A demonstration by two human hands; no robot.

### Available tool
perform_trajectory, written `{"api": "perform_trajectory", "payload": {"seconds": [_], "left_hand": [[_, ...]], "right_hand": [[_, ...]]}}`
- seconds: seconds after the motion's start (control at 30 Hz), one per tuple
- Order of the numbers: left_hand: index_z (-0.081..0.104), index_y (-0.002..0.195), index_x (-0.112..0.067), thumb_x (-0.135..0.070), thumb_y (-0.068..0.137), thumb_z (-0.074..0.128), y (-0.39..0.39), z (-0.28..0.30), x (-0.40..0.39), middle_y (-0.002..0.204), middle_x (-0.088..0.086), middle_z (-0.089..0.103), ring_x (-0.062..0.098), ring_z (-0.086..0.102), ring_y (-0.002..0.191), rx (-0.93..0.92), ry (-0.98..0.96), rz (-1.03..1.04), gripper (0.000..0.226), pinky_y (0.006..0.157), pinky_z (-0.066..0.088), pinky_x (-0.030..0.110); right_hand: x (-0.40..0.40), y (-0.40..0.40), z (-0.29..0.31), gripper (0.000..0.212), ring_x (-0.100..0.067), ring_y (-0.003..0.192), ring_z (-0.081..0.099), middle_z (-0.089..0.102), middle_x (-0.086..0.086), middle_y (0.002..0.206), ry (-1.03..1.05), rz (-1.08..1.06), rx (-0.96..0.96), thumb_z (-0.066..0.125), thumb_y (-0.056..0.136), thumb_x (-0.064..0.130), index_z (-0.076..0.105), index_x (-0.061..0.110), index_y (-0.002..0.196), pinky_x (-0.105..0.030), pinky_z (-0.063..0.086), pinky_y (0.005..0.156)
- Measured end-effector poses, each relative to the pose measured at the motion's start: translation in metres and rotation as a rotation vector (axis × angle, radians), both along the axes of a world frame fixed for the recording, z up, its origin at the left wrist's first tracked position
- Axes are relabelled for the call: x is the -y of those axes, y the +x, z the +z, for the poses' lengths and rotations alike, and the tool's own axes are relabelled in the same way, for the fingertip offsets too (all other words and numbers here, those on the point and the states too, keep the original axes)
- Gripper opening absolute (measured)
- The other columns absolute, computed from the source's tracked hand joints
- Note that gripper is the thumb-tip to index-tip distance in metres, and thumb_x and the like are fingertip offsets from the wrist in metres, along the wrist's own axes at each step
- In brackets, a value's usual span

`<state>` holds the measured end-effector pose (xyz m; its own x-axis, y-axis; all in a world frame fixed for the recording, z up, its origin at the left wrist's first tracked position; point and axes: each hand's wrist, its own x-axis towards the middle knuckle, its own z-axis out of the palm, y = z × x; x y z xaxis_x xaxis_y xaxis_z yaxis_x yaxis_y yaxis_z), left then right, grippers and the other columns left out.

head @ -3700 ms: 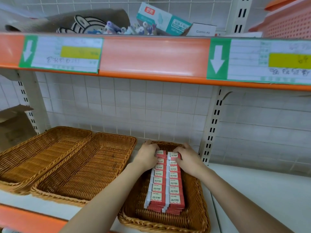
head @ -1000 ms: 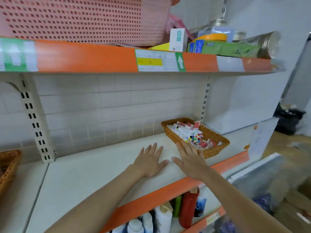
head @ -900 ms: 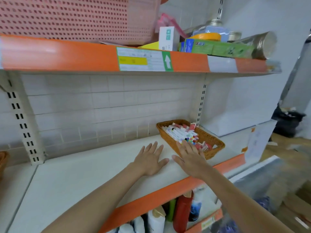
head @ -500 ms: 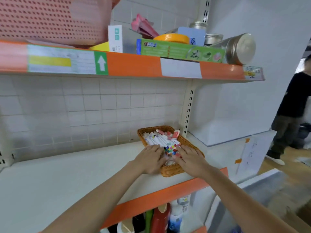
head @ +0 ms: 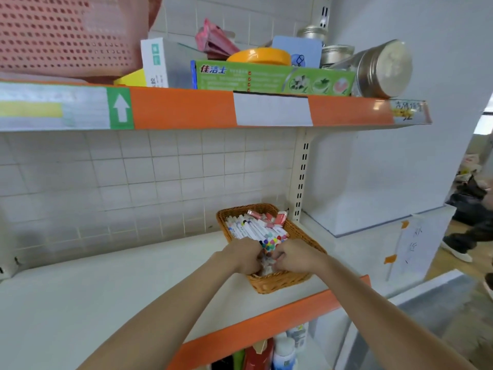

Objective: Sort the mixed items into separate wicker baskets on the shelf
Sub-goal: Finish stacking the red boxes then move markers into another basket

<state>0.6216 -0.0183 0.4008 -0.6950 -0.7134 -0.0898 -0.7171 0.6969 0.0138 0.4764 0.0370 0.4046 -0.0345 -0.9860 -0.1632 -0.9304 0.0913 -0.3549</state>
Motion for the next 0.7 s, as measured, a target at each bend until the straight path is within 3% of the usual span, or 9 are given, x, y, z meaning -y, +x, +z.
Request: {"api": "perform_trajectory", "payload": {"seconds": [0.1,0.2,0.3,0.4,0.5,0.6,0.7], "left_hand": [[0.059,0.091,-0.007,-0.017,0.089,0.053,-0.005,0.000,0.000,0.083,0.012,0.053,0.025,0.051,0.078,0.046,0.011,0.016,0.012,0.065,0.038,0.031],[0.062,0.103,-0.005,-0.021,0.091,0.054,-0.009,-0.001,0.002,0.095,0.014,0.062,0.029,0.060,0.093,0.069,0.029,0.047,0.022,0.071,0.041,0.033],[0.063,0.102,-0.004,-0.024,0.091,0.056,-0.011,-0.003,0.003,0.100,0.016,0.063,0.031,0.060,0.097,0.036,0.014,0.060,0.024,0.078,0.047,0.037],[0.065,0.096,-0.004,-0.024,0.090,0.057,-0.010,-0.007,0.005,0.098,0.016,0.064,0.032,0.059,0.095,-0.028,-0.012,0.044,0.023,0.075,0.046,0.037],[0.065,0.100,-0.005,-0.024,0.090,0.057,-0.003,-0.007,0.004,0.101,0.014,0.062,0.029,0.058,0.096,-0.156,-0.053,0.057,0.023,0.079,0.048,0.037],[0.059,0.101,-0.004,-0.019,0.091,0.054,0.010,-0.001,0.000,0.104,0.013,0.061,0.027,0.057,0.097,-0.384,-0.041,0.109,0.019,0.080,0.047,0.037],[0.059,0.099,-0.005,-0.016,0.091,0.056,0.030,0.008,-0.005,0.097,0.011,0.064,0.025,0.059,0.090,-0.616,-0.003,0.220,0.015,0.072,0.044,0.030]], "right_hand": [[0.004,0.004,0.002,0.025,-0.021,0.105,0.060,0.067,-0.007,0.116,0.060,0.023,0.001,0.064,0.090,0.022,0.070,0.009,0.111,-0.022,0.042,0.070],[0.007,0.006,0.004,0.030,-0.020,0.108,0.058,0.065,-0.005,0.118,0.075,0.031,-0.017,0.064,0.090,0.024,0.068,0.012,0.117,-0.023,0.041,0.078],[0.008,0.009,0.003,0.038,-0.020,0.107,0.055,0.063,-0.006,0.120,0.089,0.033,-0.013,0.067,0.089,0.029,0.064,0.013,0.123,-0.024,0.041,0.080],[0.004,0.009,0.004,0.033,-0.016,0.091,0.052,0.060,-0.001,0.099,0.054,0.038,0.026,0.069,0.088,0.028,0.065,0.007,0.114,-0.022,0.039,0.068],[-0.002,0.010,0.004,0.018,-0.011,0.077,0.046,0.048,0.006,0.081,-0.040,0.039,0.116,0.067,0.090,0.023,0.055,0.011,0.097,-0.021,0.033,0.060],[-0.007,0.018,0.005,0.017,-0.013,0.070,0.045,0.046,0.004,0.078,-0.195,0.061,0.122,0.059,0.094,0.023,0.046,0.014,0.100,-0.026,0.032,0.058],[-0.009,0.031,0.009,0.014,-0.009,0.060,0.044,0.045,0.005,0.071,-0.377,0.067,0.160,0.056,0.095,0.022,0.044,0.015,0.099,-0.023,0.032,0.053]]}}
